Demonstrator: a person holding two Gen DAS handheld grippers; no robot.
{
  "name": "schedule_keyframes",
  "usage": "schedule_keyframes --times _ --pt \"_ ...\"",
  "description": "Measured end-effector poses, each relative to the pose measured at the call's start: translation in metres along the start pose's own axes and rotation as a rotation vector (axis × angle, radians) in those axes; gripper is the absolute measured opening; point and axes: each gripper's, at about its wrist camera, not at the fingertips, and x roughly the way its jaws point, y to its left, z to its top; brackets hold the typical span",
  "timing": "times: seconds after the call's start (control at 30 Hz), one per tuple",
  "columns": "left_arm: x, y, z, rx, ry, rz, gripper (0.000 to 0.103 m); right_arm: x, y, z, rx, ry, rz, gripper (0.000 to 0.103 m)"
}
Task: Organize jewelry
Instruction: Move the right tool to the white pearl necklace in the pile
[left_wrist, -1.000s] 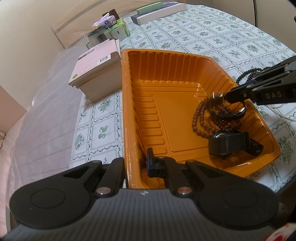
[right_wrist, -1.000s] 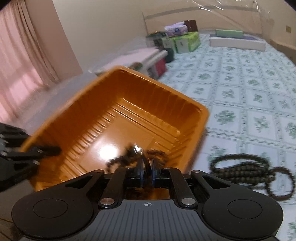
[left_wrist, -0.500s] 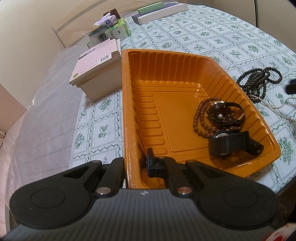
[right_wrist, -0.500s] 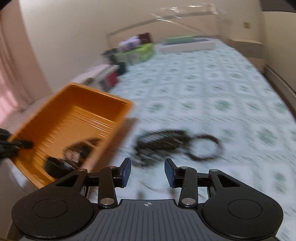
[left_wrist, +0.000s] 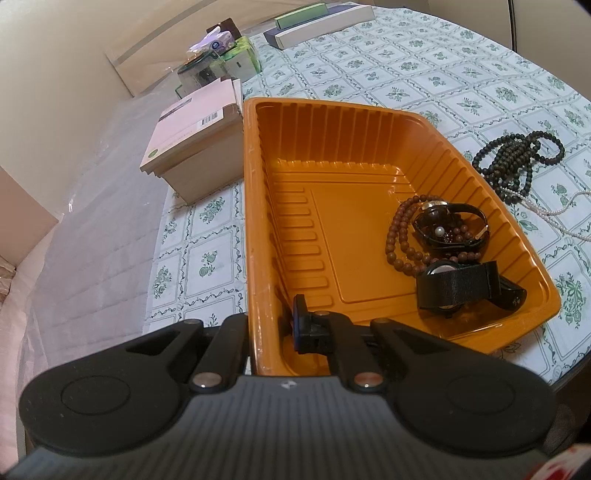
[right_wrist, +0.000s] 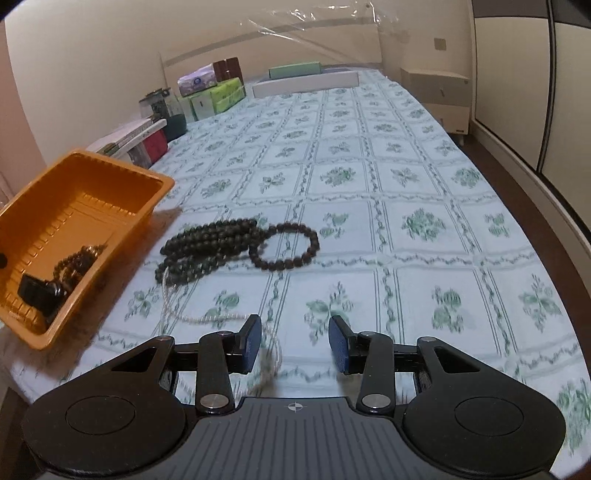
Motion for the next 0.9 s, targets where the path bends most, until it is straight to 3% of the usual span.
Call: schedule_keyframes --times 0.23,0.37,0.5,0.67,0.83,0.9 --pt "0.000 0.000 0.000 0.001 0.003 0.000 0.006 0.033 -0.006 0.030 -0.017 0.011 -0.011 0.041" --pt "0.000 -0.001 0.000 0.002 0.004 0.000 0.006 0.036 0.004 0.038 -0.072 0.023 0.066 0.041" --pt "-0.001 -0.001 -0.001 0.001 0.004 -0.001 0.006 0.037 0.024 0.027 -0.230 0.079 0.129 0.040" --pt "0.000 -0.001 -0.001 0.002 0.004 -0.001 0.006 0.035 0.032 0.000 -0.377 0.115 0.088 0.040" --pt "0.000 -0.001 -0.001 0.002 0.004 -0.001 0.006 0.033 0.022 -0.009 -0.364 0.098 0.100 0.040" --pt "0.000 -0.001 -0.001 0.002 0.004 0.000 0.006 0.036 0.019 -0.007 -0.354 0.093 0.107 0.034"
